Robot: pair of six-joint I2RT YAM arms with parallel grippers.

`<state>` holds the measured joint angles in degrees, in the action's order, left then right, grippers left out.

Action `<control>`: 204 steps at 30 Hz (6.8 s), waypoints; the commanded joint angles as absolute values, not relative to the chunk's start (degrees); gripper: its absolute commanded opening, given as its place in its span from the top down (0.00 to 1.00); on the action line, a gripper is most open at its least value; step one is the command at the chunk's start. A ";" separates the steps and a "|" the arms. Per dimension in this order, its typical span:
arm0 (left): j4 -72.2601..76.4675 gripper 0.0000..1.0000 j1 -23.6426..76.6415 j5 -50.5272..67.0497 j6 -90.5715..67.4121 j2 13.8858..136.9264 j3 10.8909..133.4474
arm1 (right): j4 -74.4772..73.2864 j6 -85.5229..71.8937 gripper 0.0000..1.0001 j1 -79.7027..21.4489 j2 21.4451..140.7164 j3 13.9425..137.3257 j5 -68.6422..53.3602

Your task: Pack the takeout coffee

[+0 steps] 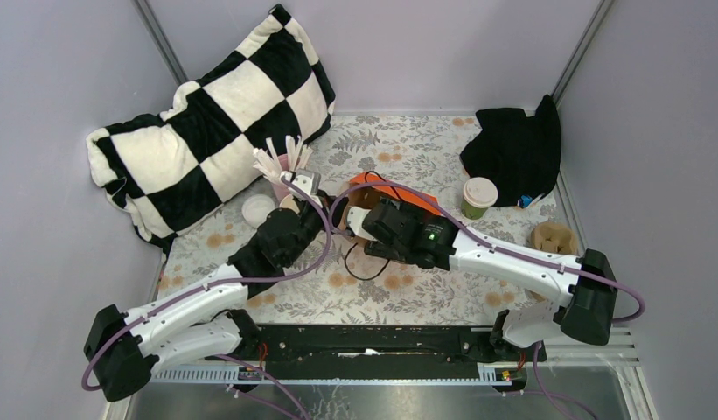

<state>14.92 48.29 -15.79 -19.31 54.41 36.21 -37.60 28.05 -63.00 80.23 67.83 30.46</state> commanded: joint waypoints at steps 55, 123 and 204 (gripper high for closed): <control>10.20 1.00 51.32 -13.54 -19.58 47.74 28.81 | -32.50 29.88 0.41 -54.72 78.05 63.37 30.56; 1.67 1.00 51.28 -14.47 -23.69 52.26 36.45 | -11.10 34.40 0.27 -43.03 95.03 68.82 22.40; -34.64 1.00 51.29 -22.29 -33.87 71.24 71.33 | -64.20 -12.59 0.00 -4.27 104.76 102.12 5.47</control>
